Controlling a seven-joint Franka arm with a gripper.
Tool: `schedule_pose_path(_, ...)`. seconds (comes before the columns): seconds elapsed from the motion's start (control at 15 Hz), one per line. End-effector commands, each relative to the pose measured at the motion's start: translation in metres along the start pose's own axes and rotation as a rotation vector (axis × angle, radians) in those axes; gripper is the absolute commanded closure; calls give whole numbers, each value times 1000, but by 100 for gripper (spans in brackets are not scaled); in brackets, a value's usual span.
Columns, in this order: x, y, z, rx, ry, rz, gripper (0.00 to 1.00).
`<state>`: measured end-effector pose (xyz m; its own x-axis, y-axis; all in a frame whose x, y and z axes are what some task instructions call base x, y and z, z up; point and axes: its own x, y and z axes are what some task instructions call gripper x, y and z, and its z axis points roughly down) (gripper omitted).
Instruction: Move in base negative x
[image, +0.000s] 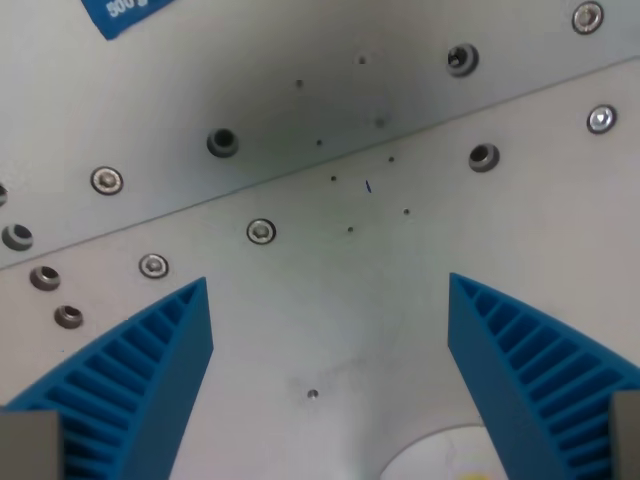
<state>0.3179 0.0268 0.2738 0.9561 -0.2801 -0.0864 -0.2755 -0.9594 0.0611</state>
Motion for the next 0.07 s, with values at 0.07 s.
schedule_pose_path(0.07,-24,19,-2,52,82,-9,0)
